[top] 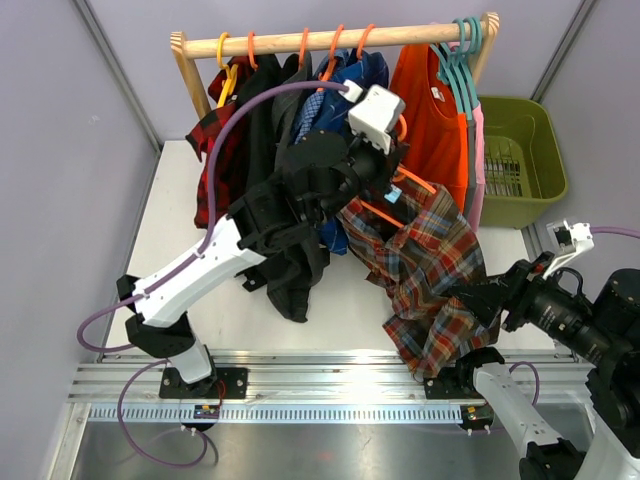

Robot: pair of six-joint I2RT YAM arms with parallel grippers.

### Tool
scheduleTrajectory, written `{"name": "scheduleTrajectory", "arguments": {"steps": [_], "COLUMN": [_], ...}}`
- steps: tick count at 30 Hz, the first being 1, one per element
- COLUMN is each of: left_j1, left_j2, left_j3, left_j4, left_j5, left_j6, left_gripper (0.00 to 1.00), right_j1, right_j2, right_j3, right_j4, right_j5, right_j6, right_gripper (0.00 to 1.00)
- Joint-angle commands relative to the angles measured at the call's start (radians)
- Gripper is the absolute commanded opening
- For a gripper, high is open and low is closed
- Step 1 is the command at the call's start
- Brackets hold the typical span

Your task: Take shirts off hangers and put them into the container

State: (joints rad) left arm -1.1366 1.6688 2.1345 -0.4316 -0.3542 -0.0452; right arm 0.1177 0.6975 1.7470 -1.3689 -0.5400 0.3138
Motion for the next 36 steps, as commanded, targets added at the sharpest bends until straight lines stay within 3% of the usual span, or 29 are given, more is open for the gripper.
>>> {"name": "scheduleTrajectory", "arguments": {"steps": [1,3,6,10,13,16,17,22,25,31,36], "left_j1": [0.020,0.018,0.020,0.020,0.018,0.018,0.018,0.017,0.018,0.018,0.018], "left_j2": [-0.070,-0.083,-0.116,-0.197,-0.272,-0.331,-0.375,-0.523,-0.607,-0.751,-0.801], "left_j3": [0.099,0.097,0.074,0.004,-0.093,-0.175,-0.201,-0.381,-0.445,-0.545,-0.654], "left_j4": [0.031,0.028,0.028,0.034,0.076,0.103,0.114,0.240,0.266,0.248,0.206], "left_j5": [-0.117,-0.112,-0.071,-0.016,-0.055,-0.187,-0.221,-0.394,-0.396,-0.284,-0.082], "left_j6": [0.062,0.056,0.015,-0.062,-0.053,-0.003,0.007,0.068,0.050,-0.132,-0.362], "left_gripper": [0.00,0.00,0.00,0.00,0.00,0.00,0.00,0.00,0.00,0.00,0.00], "right_j1": [0.002,0.002,0.002,0.002,0.002,0.002,0.002,0.002,0.002,0.002,0.002], "right_j2": [0.010,0.004,-0.001,-0.003,-0.006,-0.018,-0.024,-0.032,-0.024,-0.033,-0.036], "right_j3": [-0.030,-0.049,-0.086,-0.121,-0.083,-0.003,0.015,0.033,-0.022,-0.168,-0.305], "right_j4": [0.033,0.040,0.056,0.073,0.054,0.019,0.011,0.016,0.037,0.128,0.230], "right_j5": [-0.021,-0.014,0.000,0.038,0.106,0.292,0.424,0.594,0.589,0.575,0.376], "right_j6": [0.004,0.004,0.004,0.001,-0.007,-0.001,0.017,0.073,0.100,0.108,0.097], "right_gripper": [0.53,0.41,0.31,0.00,0.00,0.00,0.00,0.00,0.00,0.00,0.00]}}
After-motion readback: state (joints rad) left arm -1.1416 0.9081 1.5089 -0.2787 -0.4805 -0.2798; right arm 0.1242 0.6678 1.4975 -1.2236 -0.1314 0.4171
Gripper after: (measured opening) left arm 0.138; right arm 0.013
